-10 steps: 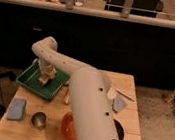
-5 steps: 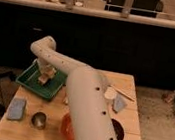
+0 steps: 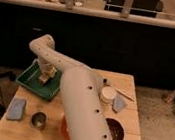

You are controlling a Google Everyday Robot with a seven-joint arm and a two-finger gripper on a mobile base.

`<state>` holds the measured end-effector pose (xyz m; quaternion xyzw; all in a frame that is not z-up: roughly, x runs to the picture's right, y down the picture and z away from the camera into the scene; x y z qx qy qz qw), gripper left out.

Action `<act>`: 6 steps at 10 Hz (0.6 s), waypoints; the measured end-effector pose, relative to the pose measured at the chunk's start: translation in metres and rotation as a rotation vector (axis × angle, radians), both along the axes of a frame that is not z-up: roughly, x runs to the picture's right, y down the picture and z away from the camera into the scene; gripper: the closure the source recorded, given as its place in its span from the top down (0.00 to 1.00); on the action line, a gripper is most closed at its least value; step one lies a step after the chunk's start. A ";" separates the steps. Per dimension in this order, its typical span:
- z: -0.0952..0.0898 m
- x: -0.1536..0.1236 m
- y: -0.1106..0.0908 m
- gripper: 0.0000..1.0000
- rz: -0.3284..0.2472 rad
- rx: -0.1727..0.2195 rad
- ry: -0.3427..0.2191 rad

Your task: Wipe tray with eraser

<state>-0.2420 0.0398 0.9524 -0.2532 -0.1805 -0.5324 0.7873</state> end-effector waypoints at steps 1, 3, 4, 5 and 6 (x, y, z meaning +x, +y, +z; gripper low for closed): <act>0.004 0.003 -0.003 0.03 0.004 -0.001 0.013; 0.008 0.000 -0.003 0.03 -0.006 -0.005 0.017; 0.007 -0.005 0.000 0.03 -0.013 -0.012 0.011; 0.004 -0.008 0.007 0.03 -0.023 -0.025 0.000; -0.001 -0.006 0.014 0.03 -0.035 -0.032 -0.007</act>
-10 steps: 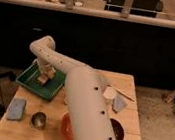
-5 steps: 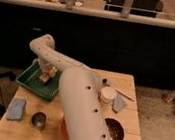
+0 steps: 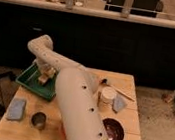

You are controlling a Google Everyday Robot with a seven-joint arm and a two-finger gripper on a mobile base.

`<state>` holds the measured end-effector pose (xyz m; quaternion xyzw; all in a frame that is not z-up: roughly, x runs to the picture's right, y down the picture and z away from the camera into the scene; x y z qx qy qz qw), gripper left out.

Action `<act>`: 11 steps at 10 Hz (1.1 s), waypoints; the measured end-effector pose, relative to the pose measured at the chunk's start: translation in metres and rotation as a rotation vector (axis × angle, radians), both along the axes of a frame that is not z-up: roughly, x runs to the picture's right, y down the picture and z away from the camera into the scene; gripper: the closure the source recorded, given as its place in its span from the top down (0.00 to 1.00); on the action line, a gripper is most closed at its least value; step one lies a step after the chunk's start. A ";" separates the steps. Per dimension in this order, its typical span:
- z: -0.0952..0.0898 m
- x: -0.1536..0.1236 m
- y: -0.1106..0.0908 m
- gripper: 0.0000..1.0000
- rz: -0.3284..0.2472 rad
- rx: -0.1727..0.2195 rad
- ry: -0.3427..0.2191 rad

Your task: Wipe tray with eraser

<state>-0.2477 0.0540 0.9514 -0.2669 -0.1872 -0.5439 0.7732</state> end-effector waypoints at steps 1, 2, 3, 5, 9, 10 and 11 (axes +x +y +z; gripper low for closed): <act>-0.005 0.002 0.007 0.03 -0.002 -0.007 -0.005; -0.011 0.003 0.014 0.03 -0.005 -0.015 -0.008; -0.013 0.005 0.018 0.03 -0.006 -0.020 -0.008; -0.013 0.022 0.015 0.03 0.013 -0.019 0.012; -0.007 0.030 -0.002 0.03 0.041 -0.004 0.031; -0.004 0.032 -0.005 0.03 0.041 0.003 0.035; -0.002 0.028 -0.008 0.03 0.044 0.009 0.025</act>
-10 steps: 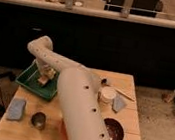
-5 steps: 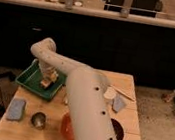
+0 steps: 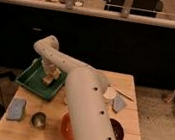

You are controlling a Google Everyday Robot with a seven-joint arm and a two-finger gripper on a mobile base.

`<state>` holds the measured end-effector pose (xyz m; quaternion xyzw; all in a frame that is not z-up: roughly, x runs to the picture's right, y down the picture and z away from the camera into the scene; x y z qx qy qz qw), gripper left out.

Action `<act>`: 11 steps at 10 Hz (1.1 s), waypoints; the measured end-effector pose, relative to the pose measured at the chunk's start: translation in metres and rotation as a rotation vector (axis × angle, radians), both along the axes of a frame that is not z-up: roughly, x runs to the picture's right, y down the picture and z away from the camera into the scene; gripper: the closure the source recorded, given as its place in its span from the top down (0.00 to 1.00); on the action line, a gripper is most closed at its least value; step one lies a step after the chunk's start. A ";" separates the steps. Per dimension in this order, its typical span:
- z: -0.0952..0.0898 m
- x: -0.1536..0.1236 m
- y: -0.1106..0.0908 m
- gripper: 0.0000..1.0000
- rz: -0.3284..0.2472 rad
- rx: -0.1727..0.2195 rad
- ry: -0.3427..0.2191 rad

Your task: Wipe tray with eraser

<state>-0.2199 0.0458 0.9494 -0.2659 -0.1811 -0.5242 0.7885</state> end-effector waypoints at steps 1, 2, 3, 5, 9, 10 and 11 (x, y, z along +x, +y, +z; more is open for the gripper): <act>0.002 -0.009 0.000 0.03 0.003 0.000 -0.016; 0.004 -0.015 0.000 0.03 0.000 0.000 -0.026; 0.005 -0.020 0.003 0.03 -0.004 -0.003 -0.037; 0.002 -0.034 0.017 0.03 -0.020 -0.026 -0.073; -0.010 -0.041 0.034 0.03 -0.058 -0.050 -0.098; -0.014 -0.037 0.034 0.03 -0.055 -0.050 -0.091; -0.016 -0.028 0.031 0.03 -0.050 -0.048 -0.075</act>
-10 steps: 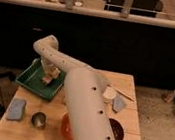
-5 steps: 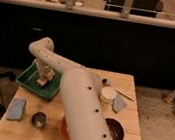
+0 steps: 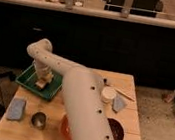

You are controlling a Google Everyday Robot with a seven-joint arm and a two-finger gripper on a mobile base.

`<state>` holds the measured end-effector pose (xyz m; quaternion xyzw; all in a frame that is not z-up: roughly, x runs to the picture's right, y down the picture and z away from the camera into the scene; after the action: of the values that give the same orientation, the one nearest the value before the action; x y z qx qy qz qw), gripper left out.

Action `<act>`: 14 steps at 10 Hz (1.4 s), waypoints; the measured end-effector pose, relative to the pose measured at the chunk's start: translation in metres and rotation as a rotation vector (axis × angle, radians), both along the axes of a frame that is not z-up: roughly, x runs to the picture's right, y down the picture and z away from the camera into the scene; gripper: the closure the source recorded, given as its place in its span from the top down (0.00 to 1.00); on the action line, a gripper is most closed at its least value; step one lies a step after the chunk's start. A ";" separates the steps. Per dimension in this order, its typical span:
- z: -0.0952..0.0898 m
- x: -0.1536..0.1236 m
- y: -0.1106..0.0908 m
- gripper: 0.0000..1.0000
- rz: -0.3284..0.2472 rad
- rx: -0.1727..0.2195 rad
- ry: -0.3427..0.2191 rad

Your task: Wipe tray with eraser

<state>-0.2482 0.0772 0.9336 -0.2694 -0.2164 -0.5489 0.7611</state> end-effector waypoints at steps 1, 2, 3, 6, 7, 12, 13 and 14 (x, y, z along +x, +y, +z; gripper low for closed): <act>-0.001 0.007 -0.002 0.03 0.005 0.001 0.013; -0.002 0.015 -0.004 0.03 0.013 0.003 0.026; -0.001 0.023 -0.007 0.03 0.024 0.003 0.040; 0.007 0.042 -0.019 0.03 0.057 0.010 0.081; 0.010 0.046 -0.023 0.03 0.066 0.016 0.091; 0.026 0.028 -0.035 0.03 0.070 0.075 0.027; 0.025 0.022 -0.033 0.03 0.065 0.078 0.006; 0.023 0.016 -0.026 0.03 0.060 0.070 -0.020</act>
<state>-0.2327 0.0509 0.9561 -0.2305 -0.2129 -0.5357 0.7839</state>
